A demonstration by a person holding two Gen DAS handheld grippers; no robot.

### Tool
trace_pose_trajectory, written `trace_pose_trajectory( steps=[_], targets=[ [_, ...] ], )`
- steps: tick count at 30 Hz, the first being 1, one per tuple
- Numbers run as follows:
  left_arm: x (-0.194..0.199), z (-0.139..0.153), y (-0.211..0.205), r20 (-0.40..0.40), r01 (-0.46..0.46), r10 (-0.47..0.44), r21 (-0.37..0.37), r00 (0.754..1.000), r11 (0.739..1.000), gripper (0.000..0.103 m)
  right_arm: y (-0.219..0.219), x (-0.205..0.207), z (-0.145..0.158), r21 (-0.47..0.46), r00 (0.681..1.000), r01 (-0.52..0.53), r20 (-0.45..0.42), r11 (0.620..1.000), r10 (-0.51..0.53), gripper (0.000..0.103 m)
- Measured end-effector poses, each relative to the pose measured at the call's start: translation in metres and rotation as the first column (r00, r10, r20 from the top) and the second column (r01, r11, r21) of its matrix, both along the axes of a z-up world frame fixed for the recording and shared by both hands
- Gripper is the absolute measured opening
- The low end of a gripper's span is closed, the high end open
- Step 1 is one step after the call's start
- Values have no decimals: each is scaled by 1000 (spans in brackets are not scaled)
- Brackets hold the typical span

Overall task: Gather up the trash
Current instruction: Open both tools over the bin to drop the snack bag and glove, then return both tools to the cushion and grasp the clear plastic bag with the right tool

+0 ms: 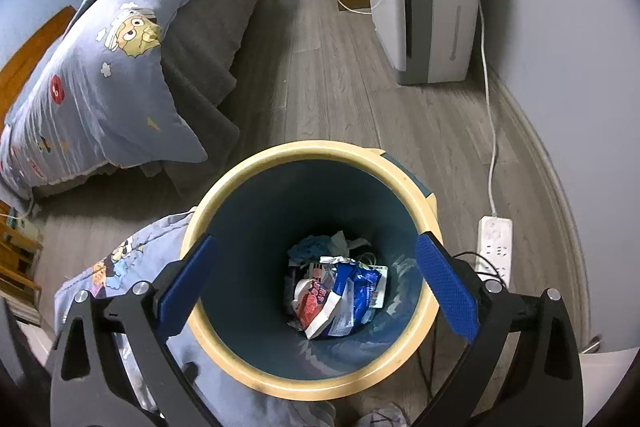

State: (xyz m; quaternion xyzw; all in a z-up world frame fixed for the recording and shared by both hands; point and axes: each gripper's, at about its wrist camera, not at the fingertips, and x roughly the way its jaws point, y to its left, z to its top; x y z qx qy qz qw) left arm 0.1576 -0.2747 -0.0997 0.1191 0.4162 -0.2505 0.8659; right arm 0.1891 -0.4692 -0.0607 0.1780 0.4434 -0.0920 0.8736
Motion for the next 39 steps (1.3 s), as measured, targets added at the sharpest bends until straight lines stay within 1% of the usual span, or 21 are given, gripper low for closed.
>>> trace_pose_trajectory(
  steps=[5, 10, 13, 15, 17, 20, 22, 25, 27, 29, 32, 35, 36, 39],
  targets=[
    [-9, 14, 41, -7, -73, 72, -32, 997, 997, 97, 23, 3, 9, -15, 999, -41, 4, 999, 41, 97],
    [-15, 27, 89, 11, -146, 146, 20, 989, 989, 97, 60, 4, 24, -17, 993, -117, 23, 993, 117, 97],
    [-19, 43, 129, 14, -217, 217, 21, 976, 976, 97, 89, 4, 34, -32, 982, -180, 48, 983, 182, 97],
    [-23, 56, 155, 28, -264, 263, 18, 964, 964, 98, 112, 4, 39, -54, 969, -239, 56, 969, 242, 97],
    [-29, 69, 184, 40, -314, 313, 21, 949, 949, 98, 130, 4, 40, -77, 958, -276, 52, 958, 280, 97],
    [-36, 80, 212, 47, -379, 377, 44, 925, 924, 98, 156, 4, 39, -63, 945, -321, 43, 945, 324, 97],
    [-44, 83, 232, 47, -419, 417, 33, 908, 907, 98, 177, 5, 34, -51, 929, -367, 32, 929, 369, 97],
    [-50, 80, 251, 66, -461, 460, 14, 886, 887, 98, 212, 1, 25, -95, 896, -443, -7, 891, 444, 97],
    [-49, 73, 262, 59, -474, 473, 6, 879, 881, 98, 237, -2, 14, -93, 863, -505, -47, 858, 503, 97],
    [-48, 69, 270, 61, -474, 472, 17, 879, 880, 98, 252, -6, 3, -85, 846, -533, -76, 842, 527, 97],
    [-49, 65, 280, 57, -468, 467, 3, 883, 884, 98, 273, -16, -14, -102, 831, -555, -126, 826, 542, 97],
    [-48, 62, 291, 62, -467, 465, 24, 883, 884, 98, 290, -27, -31, -118, 827, -558, -162, 821, 539, 97],
    [-48, 61, 297, 55, -477, 476, 20, 878, 879, 98, 297, -31, -37, -117, 826, -557, -173, 822, 536, 97],
    [-48, 62, 310, 20, -493, 493, -31, 870, 870, 98, 309, -34, -52, -101, 824, -555, -201, 825, 530, 97]
  ],
)
